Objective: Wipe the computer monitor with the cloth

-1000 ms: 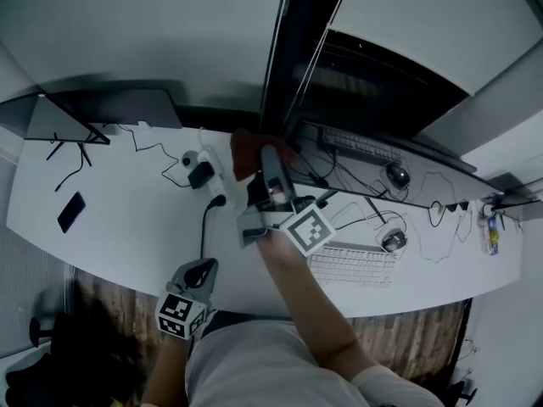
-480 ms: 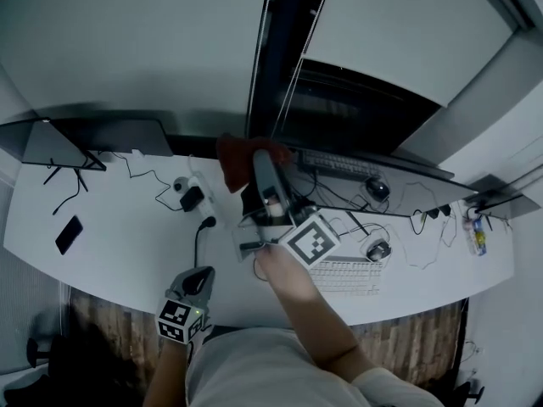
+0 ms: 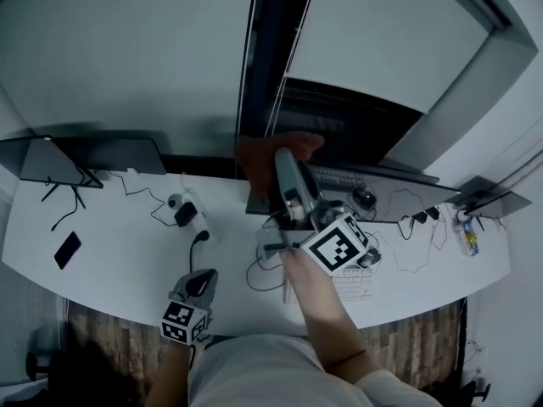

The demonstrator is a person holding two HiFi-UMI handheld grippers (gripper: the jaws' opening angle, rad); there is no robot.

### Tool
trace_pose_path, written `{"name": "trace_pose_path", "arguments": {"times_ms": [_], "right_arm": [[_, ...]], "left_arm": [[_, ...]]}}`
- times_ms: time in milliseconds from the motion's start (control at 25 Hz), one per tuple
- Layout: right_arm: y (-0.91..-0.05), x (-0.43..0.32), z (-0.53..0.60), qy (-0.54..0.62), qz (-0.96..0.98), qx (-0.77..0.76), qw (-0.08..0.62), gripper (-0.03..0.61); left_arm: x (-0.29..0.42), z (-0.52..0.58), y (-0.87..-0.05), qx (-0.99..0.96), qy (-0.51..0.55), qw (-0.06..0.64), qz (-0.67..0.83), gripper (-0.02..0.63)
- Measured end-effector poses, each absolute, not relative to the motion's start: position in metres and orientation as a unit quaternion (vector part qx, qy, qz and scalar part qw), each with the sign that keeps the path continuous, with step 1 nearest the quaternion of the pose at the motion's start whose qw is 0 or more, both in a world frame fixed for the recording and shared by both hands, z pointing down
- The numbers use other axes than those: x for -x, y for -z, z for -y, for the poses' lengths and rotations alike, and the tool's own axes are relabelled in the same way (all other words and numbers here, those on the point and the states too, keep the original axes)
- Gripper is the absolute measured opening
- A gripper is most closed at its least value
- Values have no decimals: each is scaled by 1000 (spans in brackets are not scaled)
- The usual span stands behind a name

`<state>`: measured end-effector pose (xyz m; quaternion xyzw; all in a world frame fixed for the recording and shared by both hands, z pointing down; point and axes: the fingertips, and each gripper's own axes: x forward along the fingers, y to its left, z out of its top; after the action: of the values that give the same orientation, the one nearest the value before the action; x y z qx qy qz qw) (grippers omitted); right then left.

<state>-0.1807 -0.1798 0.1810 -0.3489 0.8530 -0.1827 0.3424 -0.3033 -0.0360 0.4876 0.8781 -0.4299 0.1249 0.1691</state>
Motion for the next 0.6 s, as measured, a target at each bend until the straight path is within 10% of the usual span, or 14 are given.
{"name": "trace_pose_path", "arguments": {"times_ms": [600], "right_arm": [[-239, 182, 208, 37, -876, 476, 69, 49]], "left_arm": [[288, 42, -501, -882, -124, 187, 415, 9]]}}
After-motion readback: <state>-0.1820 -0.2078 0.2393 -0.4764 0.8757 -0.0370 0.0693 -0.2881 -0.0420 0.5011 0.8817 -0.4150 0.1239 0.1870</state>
